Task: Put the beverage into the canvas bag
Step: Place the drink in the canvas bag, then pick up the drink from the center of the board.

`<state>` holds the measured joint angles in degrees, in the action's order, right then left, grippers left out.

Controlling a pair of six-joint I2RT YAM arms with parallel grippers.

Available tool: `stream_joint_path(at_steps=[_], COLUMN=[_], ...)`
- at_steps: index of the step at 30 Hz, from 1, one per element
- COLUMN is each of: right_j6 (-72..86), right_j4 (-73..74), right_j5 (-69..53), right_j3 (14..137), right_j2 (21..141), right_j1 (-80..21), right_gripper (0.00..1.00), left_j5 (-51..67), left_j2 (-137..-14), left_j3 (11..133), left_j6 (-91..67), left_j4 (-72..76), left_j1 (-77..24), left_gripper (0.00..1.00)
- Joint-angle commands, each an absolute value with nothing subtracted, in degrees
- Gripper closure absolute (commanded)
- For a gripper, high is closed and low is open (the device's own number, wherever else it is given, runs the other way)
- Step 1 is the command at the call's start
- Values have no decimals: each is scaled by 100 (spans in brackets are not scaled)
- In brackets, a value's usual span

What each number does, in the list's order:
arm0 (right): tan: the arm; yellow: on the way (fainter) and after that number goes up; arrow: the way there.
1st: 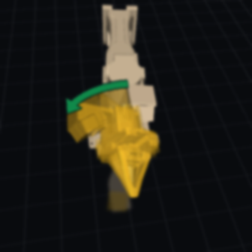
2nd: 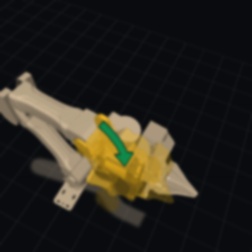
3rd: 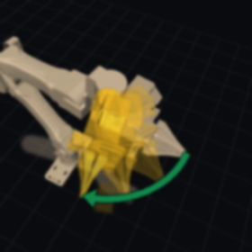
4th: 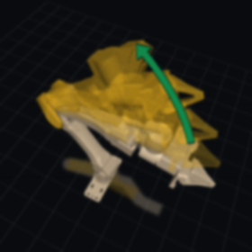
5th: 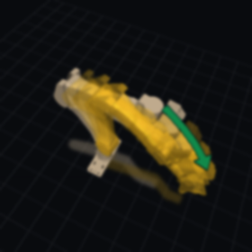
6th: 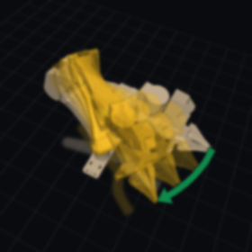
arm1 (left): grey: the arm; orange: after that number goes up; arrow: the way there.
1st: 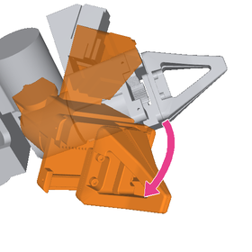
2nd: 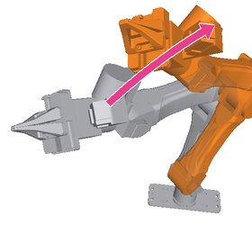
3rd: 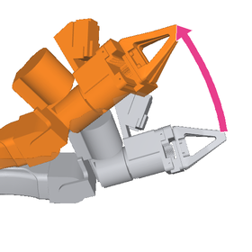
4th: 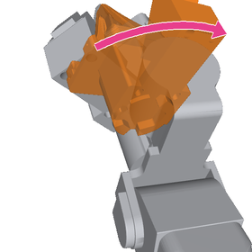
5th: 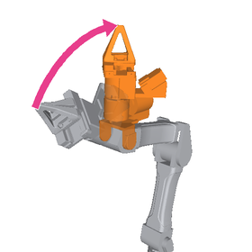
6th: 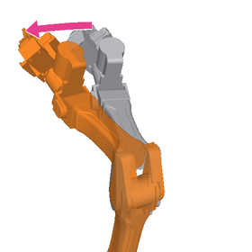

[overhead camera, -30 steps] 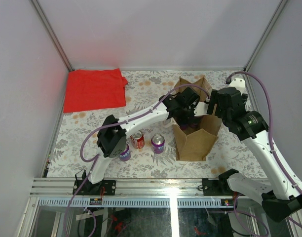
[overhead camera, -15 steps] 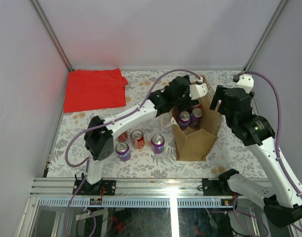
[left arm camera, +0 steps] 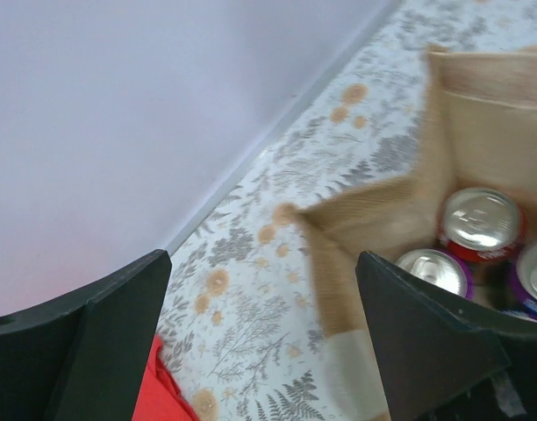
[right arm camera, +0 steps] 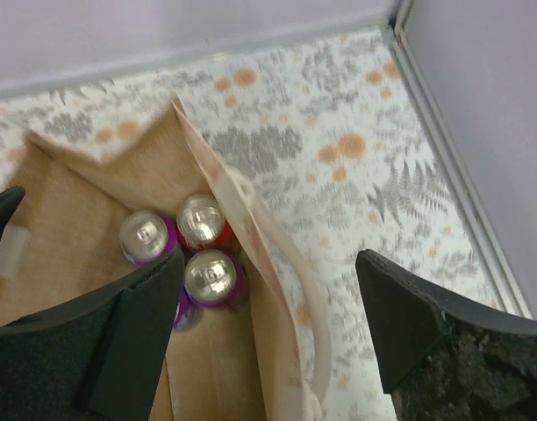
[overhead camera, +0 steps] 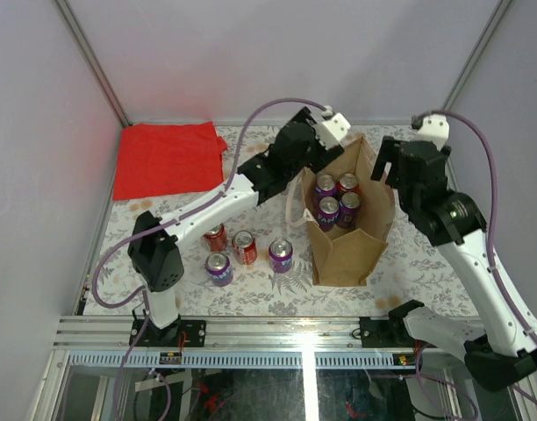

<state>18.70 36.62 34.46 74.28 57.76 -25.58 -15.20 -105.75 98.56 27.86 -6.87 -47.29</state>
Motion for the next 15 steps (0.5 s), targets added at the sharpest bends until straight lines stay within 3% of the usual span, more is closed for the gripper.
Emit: stream_joint_path(at_steps=[1,6,10,12,15], right_j6=[1151,508,545,684,953], right_j4=[3104,3992,5298,5555,5261], right_j5=[3227,2040,1189,1032,967], right_j3=[8847,11965,14591,14985,14024], right_j2=[6733,8834,10688,10942,10501], right_j1=[-2545,-2544,-2555,-2550,-2556], right_gripper=[13,15,17,18,17], left_j5=[-2161,-2221,-1520,-937,617], left_j2=[-9967,-9347,-8731,-8510,-8446], left_j3=[9864,9530,8851,8637,8549], left_j6=[1687,259,-223,-352,-187], left_j4=[-8,-824,-1459,-1977,-3078], left_j1=[-4120,-3054,-2232,-1803,-1165], left_gripper=[13,13,13,13,14])
